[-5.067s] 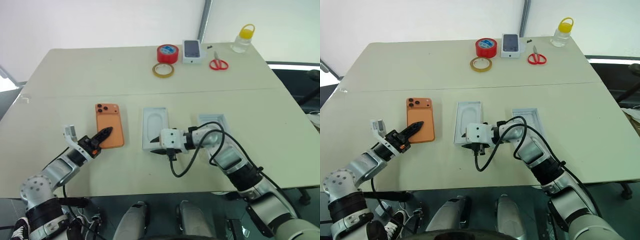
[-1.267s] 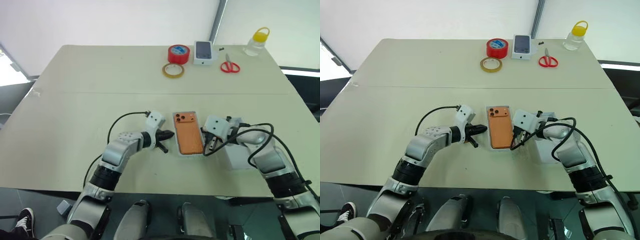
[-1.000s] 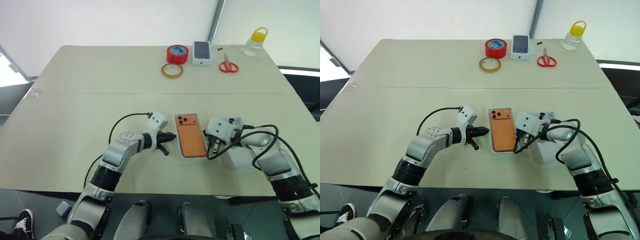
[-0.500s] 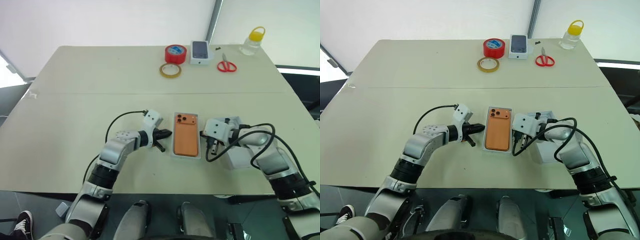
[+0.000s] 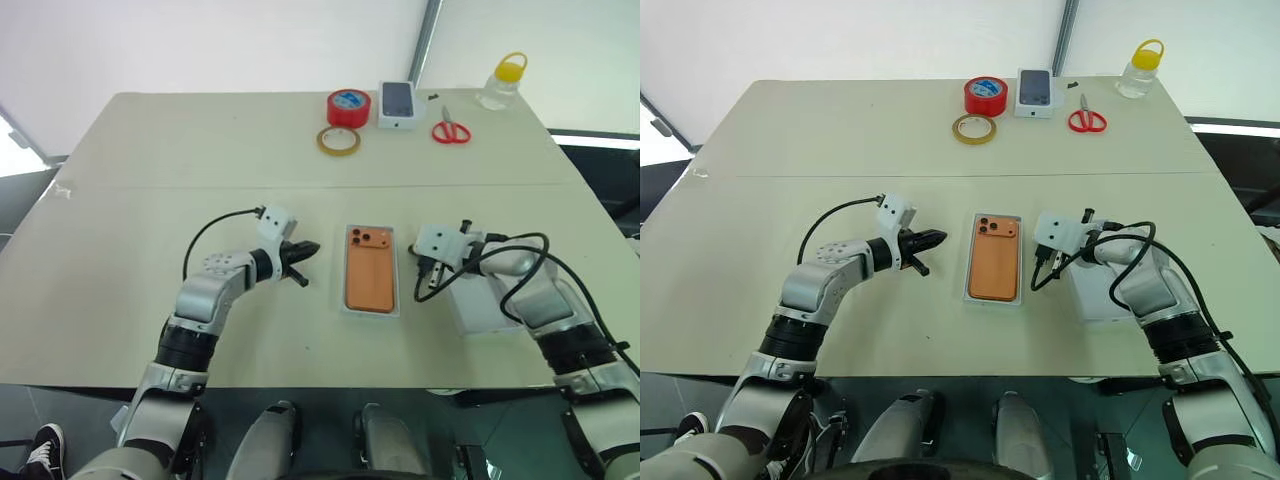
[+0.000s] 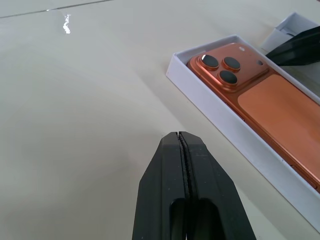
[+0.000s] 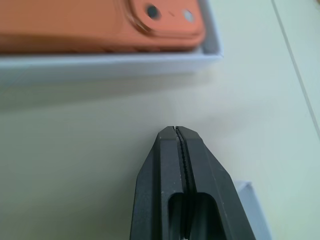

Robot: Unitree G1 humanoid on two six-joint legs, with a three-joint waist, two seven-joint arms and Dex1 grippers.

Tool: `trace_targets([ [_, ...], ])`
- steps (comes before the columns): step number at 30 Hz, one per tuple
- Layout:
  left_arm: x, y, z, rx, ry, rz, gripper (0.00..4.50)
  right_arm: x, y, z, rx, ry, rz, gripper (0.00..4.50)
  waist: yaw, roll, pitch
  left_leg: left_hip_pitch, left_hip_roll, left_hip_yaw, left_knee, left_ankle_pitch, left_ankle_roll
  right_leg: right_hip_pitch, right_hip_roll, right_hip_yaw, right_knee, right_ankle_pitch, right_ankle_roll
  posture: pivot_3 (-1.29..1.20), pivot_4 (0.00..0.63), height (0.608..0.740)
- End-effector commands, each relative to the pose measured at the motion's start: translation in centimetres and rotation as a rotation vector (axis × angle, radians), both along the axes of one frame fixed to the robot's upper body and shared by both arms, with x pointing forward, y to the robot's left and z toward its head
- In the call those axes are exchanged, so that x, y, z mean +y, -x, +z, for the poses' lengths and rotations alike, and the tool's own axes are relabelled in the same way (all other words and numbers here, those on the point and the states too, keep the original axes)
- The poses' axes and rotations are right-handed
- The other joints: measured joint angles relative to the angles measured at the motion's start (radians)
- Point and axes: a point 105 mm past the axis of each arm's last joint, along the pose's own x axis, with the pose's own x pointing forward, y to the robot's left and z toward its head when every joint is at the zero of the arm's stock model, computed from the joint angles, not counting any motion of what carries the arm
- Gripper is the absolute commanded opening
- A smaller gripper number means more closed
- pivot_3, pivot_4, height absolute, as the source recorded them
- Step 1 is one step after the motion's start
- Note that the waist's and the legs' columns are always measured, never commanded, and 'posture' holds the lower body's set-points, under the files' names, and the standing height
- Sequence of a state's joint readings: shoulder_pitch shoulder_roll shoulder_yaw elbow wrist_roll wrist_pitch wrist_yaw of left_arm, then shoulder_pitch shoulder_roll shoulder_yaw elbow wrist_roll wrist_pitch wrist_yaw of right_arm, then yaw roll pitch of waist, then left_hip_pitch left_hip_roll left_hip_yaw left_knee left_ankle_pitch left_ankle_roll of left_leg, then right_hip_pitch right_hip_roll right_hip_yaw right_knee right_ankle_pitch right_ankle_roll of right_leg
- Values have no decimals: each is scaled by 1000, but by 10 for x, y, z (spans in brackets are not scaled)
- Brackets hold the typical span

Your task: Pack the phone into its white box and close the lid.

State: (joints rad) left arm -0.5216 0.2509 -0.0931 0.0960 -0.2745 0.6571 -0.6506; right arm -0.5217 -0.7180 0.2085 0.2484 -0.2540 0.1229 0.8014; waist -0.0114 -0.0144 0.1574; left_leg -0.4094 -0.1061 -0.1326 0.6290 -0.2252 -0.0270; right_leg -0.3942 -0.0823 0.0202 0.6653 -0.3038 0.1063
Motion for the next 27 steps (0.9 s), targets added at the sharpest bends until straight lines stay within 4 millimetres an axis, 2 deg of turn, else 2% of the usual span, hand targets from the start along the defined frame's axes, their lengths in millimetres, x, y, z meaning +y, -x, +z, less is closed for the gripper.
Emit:
trace_targets([
  [1, 5, 1, 24, -98, 50, -1, 34, -4, -7, 21, -70, -36, -18, 0, 0, 0, 0, 0, 0, 0, 0, 0, 0, 0, 0, 0, 0, 0, 0, 0, 150, 740],
  [3, 14, 4, 29, -94, 79, 12, 34, 3, -2, 32, -83, -90, 18, 0, -2, 0, 0, 0, 0, 0, -1, 0, 0, -1, 0, 0, 0, 0, 0, 0, 150, 740],
  [4, 20, 6, 31, -100, 92, 15, 34, 7, 2, 39, -61, -172, 27, 0, -4, 0, 0, 0, 0, 0, -1, 0, 0, -1, 0, 1, 0, 0, 0, 0, 150, 740],
  [8, 35, 15, 32, -108, 105, 5, 34, 8, 7, 61, -29, -358, 22, 0, -3, 1, 1, 0, 1, 0, -1, 0, 0, 0, 0, 1, 0, 0, 0, 0, 150, 740],
  [9, 37, 17, 34, -104, 114, -5, 274, 6, 5, 69, -27, -414, -4, 253, -1, 1, 1, 0, 1, 0, 0, 0, 0, 0, 0, 1, 0, 0, 0, 0, 150, 740],
  [11, 44, 18, 40, -134, 101, -9, 915, 6, 13, 66, 27, -418, 3, 868, 1, 1, 1, 0, 1, 0, 0, -2, 4, 0, 0, 0, 0, 0, 0, 0, 150, 740],
  [15, 53, 18, 51, -177, 87, -21, 2917, -1, 23, 58, 118, -483, -73, 2893, 2, 1, 1, 0, 0, 0, -1, -3, 5, 0, 0, 0, -1, 0, 0, 0, 150, 740],
  [18, 64, 20, 49, -205, 46, -33, 4480, 0, 38, 51, 215, -519, -106, 4470, 2, 1, 1, 0, 0, 0, 0, -3, 5, 0, -1, 0, -1, 0, 0, 0, 150, 740],
  [21, 72, 25, 46, -238, 16, -60, 4480, 2, 53, 48, 274, -522, -138, 4470, -3, 2, 1, 0, 1, 0, -1, -4, 6, -1, -1, 1, -1, 0, 0, 0, 150, 740],
  [23, 75, 28, 50, -274, 21, -75, 4480, -5, 60, 42, 273, -458, -212, 4470, -1, 3, 2, 0, 1, 0, -1, -4, 7, -1, -1, 1, -1, 0, -1, 0, 150, 740],
  [27, 78, 39, 56, -354, 27, -131, 4480, -17, 63, 46, 253, -607, -454, 4470, 2, 2, 2, -1, 1, 0, -1, -4, 7, -1, -1, 1, -1, 0, -1, 0, 150, 740],
])
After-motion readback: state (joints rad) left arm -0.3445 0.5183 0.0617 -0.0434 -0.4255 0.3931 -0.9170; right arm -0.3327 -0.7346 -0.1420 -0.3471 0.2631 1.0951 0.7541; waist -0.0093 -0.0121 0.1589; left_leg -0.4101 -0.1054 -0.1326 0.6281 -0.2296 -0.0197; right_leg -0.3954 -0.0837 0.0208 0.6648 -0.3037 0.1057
